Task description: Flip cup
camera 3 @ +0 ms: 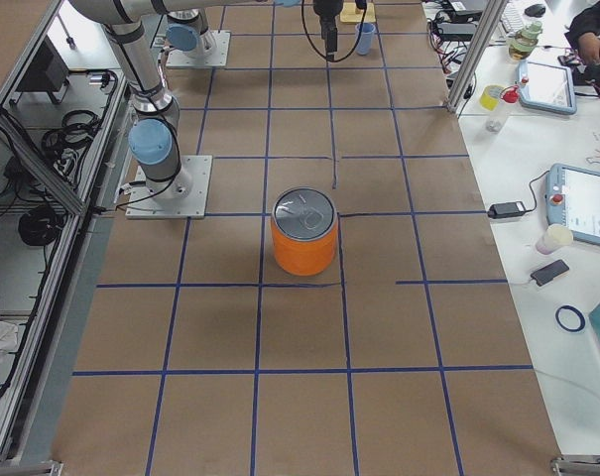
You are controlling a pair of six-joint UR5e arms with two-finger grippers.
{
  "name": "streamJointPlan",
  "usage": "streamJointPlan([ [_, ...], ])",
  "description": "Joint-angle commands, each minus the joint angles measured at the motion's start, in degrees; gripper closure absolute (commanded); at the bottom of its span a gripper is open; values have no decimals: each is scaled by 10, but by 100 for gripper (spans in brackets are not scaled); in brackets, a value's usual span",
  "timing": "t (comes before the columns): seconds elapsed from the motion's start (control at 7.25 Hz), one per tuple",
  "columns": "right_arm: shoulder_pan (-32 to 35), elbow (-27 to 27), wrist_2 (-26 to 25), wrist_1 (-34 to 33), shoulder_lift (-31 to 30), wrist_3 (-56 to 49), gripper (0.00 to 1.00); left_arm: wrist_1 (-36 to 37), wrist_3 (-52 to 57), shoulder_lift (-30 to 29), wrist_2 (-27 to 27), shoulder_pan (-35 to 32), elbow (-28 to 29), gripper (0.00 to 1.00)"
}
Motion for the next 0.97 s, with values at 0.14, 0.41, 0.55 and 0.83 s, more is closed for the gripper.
streamJointPlan([
  [0.14,-4,-15,-20,18,-7,1,0,-29,-3,75,2,-8,-9,0],
  [0.41,-5,-19,-13,27,-30,-33,0,-22,-2,73,-7,16,1,0],
  [0.55,-7,-9,-15,0,-28,-45,0,-23,-2,72,-2,18,-1,0],
  [0.83,-5,-10,-15,8,-30,-44,0,-21,-1,74,0,18,-5,0],
])
